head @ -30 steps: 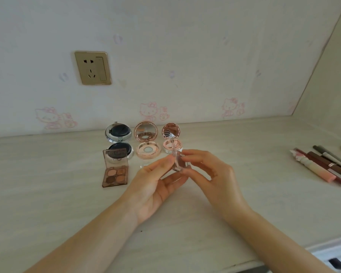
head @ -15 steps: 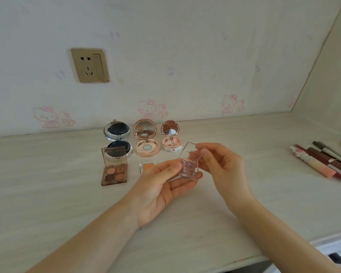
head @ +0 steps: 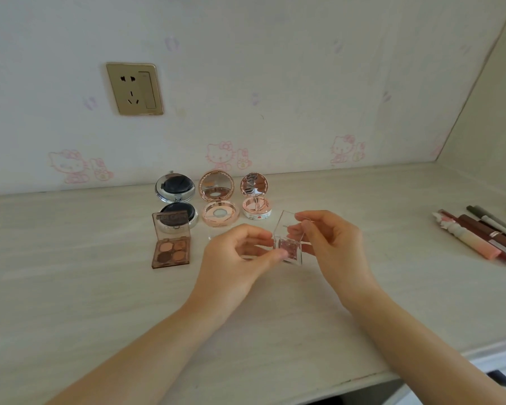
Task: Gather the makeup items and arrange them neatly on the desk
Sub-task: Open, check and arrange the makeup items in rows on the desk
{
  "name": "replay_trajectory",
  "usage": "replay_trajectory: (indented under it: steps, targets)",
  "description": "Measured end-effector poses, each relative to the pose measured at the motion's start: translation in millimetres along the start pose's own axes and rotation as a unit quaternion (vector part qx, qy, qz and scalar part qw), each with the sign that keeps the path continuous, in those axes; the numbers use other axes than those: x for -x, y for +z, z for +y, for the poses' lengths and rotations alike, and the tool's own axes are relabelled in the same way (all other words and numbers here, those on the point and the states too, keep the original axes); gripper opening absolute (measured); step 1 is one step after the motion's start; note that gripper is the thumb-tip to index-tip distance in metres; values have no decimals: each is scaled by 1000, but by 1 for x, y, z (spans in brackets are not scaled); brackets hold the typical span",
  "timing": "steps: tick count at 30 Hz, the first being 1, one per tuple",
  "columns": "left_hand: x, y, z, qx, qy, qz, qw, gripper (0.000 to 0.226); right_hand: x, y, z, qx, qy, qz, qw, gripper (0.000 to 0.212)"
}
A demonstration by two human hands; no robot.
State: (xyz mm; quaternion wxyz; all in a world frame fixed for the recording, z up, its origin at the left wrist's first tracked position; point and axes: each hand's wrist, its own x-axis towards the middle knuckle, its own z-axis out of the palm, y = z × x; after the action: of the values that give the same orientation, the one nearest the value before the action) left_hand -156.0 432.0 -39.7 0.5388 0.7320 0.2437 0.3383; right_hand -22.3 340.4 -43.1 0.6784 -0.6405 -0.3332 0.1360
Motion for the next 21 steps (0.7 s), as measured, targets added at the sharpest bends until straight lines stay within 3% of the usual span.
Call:
replay_trajectory:
  steps: [5, 9, 14, 17, 21]
  targets:
    - [3, 0, -4, -195, 65, -9, 979, 33, -3, -1, 3, 3, 20, -4, 1000, 23]
    - [2, -2, -10, -266, 95, 21, 959, 38, -4, 1, 6, 30, 14, -27, 999, 22]
    - [3, 4, -12, -406, 185, 88, 891, 33, -12, -1, 10, 84, 11, -71, 994, 19]
    - [3, 6, -14, -447, 204, 81, 867, 25, -16, -2, 9, 142, -21, -96, 985, 17]
    - [2, 5, -13, -468, 188, 73, 860, 27, -21, 0, 9, 173, -28, -135, 975, 15]
